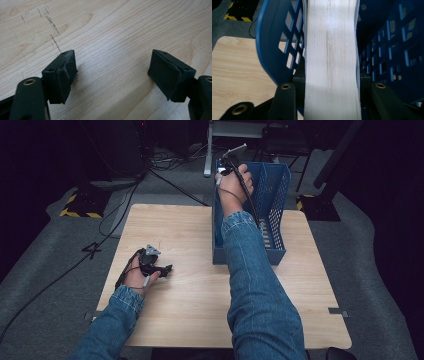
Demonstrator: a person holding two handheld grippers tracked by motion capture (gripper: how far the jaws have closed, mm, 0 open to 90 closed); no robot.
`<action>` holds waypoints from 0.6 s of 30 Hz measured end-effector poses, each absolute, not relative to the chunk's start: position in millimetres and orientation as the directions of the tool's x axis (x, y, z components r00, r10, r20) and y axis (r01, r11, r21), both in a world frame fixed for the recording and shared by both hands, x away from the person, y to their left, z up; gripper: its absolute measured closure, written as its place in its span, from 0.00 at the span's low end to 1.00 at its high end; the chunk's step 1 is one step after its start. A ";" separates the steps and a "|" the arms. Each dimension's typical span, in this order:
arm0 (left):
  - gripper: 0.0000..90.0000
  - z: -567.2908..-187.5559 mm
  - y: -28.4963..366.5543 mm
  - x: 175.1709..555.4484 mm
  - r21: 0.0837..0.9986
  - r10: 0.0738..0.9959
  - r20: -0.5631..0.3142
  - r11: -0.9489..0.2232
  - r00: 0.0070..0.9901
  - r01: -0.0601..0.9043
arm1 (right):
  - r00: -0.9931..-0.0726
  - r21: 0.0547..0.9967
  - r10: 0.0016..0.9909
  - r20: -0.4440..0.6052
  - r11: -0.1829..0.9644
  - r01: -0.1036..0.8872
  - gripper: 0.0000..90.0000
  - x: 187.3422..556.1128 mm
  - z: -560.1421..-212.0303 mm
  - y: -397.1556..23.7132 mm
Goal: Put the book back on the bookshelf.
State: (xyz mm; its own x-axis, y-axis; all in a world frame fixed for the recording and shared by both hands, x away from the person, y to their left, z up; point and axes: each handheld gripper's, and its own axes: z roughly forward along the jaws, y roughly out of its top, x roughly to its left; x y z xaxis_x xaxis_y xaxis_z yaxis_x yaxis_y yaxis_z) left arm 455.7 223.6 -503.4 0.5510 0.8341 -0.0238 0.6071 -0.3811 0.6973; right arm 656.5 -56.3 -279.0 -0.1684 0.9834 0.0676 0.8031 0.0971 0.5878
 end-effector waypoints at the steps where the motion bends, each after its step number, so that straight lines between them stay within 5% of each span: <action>1: 0.25 -503.4 223.7 455.7 0.698 0.834 -0.023 -0.382 0.551 0.606 | -0.175 0.590 0.983 0.062 0.105 0.801 0.64 656.1 -279.2 -56.4; 18: 0.25 -503.6 224.4 452.2 0.700 0.837 -0.023 -0.377 0.547 0.607 | -0.312 0.740 0.950 0.018 0.197 0.643 0.52 618.6 -237.9 -84.0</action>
State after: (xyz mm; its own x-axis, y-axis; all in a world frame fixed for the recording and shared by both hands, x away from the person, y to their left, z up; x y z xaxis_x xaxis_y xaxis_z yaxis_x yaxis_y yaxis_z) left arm 452.2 224.4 -503.6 0.5467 0.8370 -0.0229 0.6068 -0.3772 0.6996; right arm 618.6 -84.0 -237.9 -0.3123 0.9498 0.0182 0.6429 0.1972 0.7402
